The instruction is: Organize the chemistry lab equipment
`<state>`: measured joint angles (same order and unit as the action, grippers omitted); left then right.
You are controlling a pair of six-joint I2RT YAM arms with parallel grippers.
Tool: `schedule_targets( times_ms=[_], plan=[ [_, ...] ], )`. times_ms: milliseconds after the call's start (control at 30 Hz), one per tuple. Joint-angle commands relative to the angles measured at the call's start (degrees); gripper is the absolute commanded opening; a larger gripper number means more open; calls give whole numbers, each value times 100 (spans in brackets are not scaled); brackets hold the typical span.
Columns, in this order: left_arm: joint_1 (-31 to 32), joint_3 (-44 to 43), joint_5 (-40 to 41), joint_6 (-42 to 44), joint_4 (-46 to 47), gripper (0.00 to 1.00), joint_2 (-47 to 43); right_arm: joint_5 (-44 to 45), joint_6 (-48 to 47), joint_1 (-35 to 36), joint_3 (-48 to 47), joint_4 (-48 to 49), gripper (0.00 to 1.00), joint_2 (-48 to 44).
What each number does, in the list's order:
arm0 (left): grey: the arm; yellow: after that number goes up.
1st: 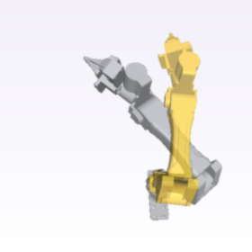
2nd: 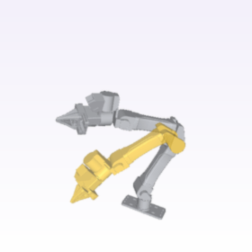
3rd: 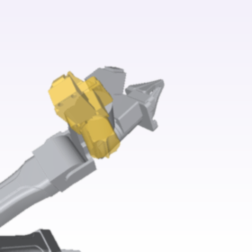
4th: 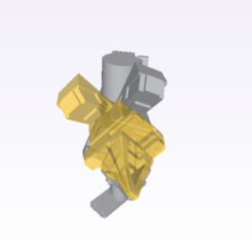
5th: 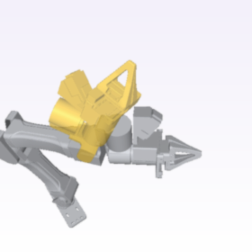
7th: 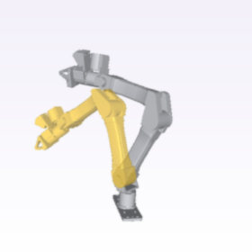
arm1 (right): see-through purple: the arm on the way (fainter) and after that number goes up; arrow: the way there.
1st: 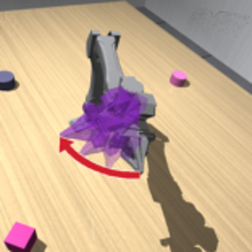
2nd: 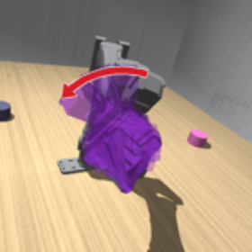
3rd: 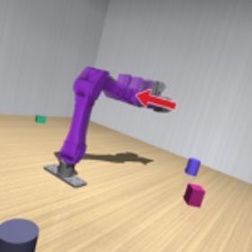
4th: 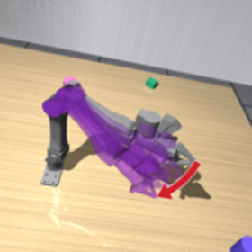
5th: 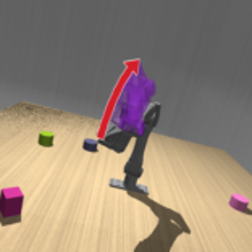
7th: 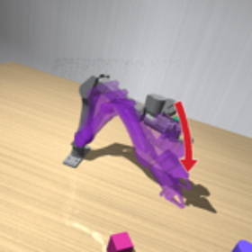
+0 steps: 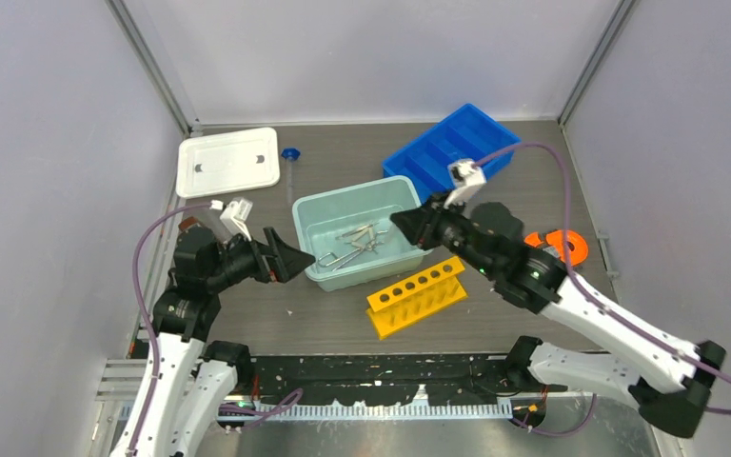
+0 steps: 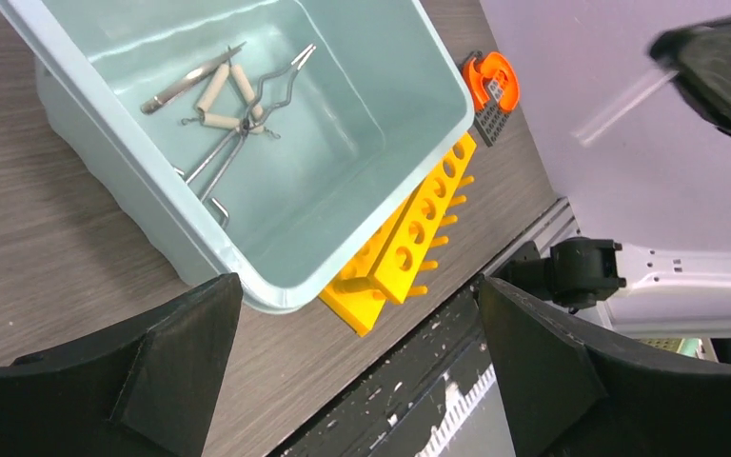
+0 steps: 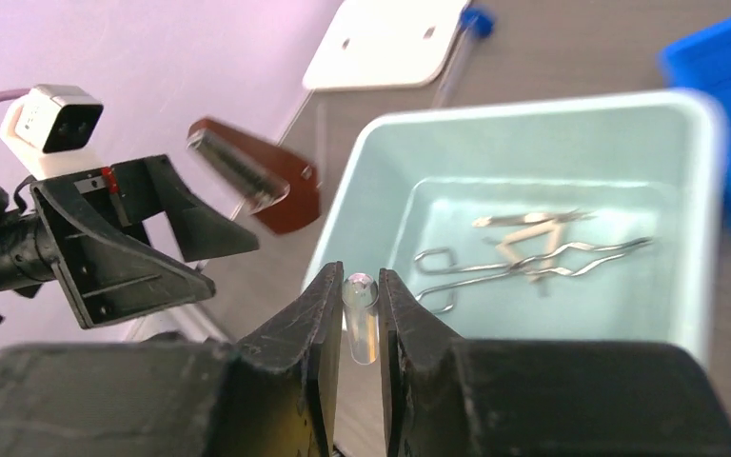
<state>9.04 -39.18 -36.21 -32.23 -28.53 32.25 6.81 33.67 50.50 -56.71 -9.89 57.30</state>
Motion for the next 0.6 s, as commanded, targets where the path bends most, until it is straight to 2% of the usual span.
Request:
schedule_targets(
  times_ms=[0,200,367,567],
  plan=[
    [15,-435,254,424,185,100,205,1495,-1049,8,575,-138,13,-1172],
    [12,-422,637,744,-185,100,408,2476,-1304,6,1150,-875,14,-2283],
    [10,-457,706,858,-344,100,479,2892,-1171,13,1562,-1639,14,-2728],
    [14,-454,768,885,-389,100,445,3044,-980,9,2026,-1835,14,-3002]
  ],
)
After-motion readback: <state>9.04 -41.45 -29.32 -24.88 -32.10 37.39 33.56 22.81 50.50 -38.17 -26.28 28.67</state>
